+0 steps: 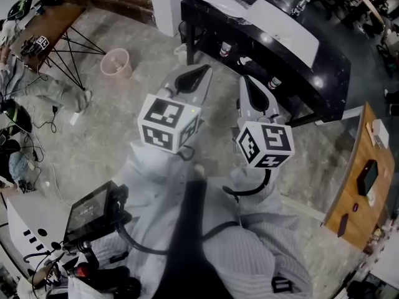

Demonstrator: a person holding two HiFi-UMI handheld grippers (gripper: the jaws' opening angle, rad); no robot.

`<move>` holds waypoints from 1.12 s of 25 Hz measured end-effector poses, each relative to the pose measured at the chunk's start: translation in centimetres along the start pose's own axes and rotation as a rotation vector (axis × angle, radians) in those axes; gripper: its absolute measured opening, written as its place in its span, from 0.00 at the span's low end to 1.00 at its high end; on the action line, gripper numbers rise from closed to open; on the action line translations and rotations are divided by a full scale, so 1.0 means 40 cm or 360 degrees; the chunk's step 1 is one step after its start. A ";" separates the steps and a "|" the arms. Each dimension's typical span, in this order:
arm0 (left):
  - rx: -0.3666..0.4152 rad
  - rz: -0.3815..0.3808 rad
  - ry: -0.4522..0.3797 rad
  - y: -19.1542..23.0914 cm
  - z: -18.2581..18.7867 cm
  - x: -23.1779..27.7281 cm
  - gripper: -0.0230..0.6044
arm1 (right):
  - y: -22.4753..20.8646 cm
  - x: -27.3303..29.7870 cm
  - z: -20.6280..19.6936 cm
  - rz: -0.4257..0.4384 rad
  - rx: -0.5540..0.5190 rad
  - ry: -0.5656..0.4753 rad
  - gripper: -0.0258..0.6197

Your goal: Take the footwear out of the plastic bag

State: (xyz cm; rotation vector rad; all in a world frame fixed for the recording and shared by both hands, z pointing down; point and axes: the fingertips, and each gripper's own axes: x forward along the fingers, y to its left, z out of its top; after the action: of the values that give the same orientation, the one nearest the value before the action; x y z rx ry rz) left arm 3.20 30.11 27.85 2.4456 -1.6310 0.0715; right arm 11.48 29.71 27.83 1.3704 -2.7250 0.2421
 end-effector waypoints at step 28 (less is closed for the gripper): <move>-0.0037 -0.0068 0.0265 0.545 -0.012 0.698 0.04 | -0.375 0.740 -0.005 -0.0246 0.0227 0.0137 0.06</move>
State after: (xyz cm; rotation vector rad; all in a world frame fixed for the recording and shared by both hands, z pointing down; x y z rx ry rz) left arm -5.90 -3.25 35.57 2.3854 -1.5002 0.2421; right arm 5.86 -2.44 33.86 1.5585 -2.5598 0.4802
